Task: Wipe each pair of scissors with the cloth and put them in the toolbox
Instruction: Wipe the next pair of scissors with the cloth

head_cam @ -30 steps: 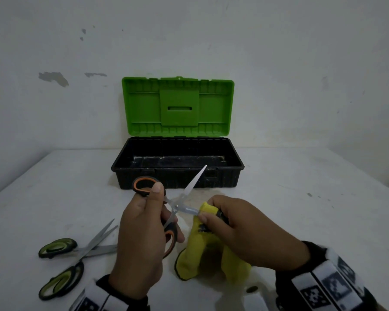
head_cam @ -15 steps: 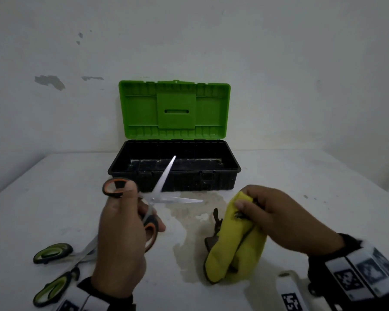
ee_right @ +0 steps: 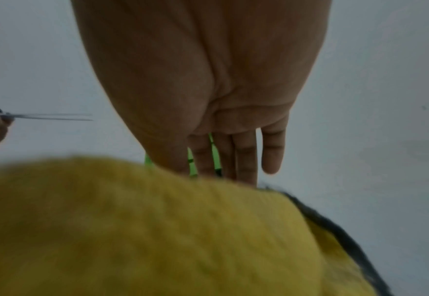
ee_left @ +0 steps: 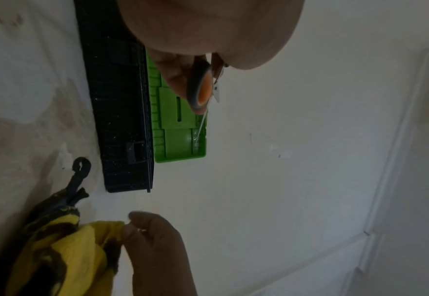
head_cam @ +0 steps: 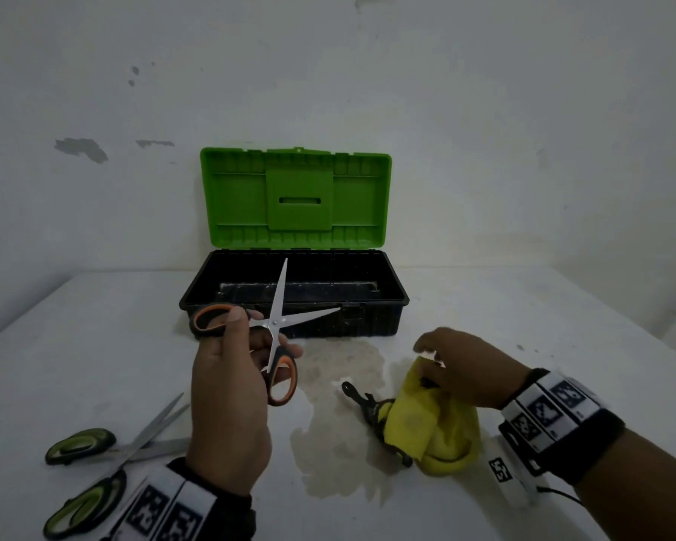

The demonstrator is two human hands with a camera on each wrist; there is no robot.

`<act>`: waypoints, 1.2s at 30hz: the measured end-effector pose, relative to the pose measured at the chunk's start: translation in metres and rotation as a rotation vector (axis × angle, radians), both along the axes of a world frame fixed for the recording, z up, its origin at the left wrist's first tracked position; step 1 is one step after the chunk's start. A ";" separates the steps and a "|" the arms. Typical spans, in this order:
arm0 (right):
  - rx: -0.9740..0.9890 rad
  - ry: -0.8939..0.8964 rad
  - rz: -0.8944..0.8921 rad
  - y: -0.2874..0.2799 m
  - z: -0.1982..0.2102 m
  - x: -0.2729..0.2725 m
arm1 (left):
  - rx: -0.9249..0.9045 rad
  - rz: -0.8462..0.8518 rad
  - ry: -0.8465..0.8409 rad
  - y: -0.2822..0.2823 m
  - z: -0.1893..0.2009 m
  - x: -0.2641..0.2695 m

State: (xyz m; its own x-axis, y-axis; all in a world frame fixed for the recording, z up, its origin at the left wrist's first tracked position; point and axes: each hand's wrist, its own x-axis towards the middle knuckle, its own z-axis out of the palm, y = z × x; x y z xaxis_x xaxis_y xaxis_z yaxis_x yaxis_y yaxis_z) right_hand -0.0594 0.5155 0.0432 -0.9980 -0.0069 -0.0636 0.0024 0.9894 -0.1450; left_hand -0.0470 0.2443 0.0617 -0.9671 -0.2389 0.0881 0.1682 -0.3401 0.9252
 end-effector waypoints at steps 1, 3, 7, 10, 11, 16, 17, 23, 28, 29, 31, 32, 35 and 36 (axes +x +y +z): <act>-0.004 0.062 0.009 -0.003 0.003 0.003 | 0.018 -0.003 -0.004 0.001 0.000 -0.001; -0.137 0.208 0.050 -0.016 0.012 0.012 | 0.046 -0.002 -0.012 0.004 -0.001 -0.002; -0.701 0.186 0.018 -0.067 0.033 0.038 | 0.072 -0.037 -0.012 0.015 0.002 0.000; -1.043 -0.037 -0.052 -0.104 0.036 0.049 | 0.062 -0.077 -0.028 0.024 0.003 0.002; -1.132 -0.082 -0.056 -0.112 0.036 0.051 | 0.068 -0.088 -0.039 0.025 0.002 0.003; -1.302 -0.058 -0.044 -0.120 0.028 0.051 | 0.093 -0.149 -0.147 0.005 -0.005 0.002; -1.316 -0.051 -0.045 -0.117 0.026 0.050 | 0.083 -0.158 -0.159 -0.004 -0.006 0.002; -1.344 -0.050 -0.054 -0.106 0.022 0.045 | -0.264 -0.255 -0.072 -0.047 -0.007 0.004; -1.387 -0.038 0.003 -0.124 0.023 0.040 | -0.452 -0.260 0.026 -0.046 -0.004 0.013; -1.399 -0.023 -0.001 -0.128 0.022 0.038 | -0.460 -0.232 0.034 -0.046 -0.006 0.013; -1.418 0.006 -0.018 -0.135 0.020 0.034 | -0.441 -0.206 0.029 -0.046 -0.008 0.012; -1.432 0.016 -0.027 -0.138 0.018 0.033 | -0.434 -0.203 0.014 -0.045 -0.009 0.012; -1.491 0.037 -0.052 -0.151 0.012 0.029 | -0.412 -0.158 -0.016 -0.042 -0.011 0.012; -1.501 0.041 -0.057 -0.154 0.011 0.028 | -0.407 -0.140 -0.023 -0.042 -0.012 0.011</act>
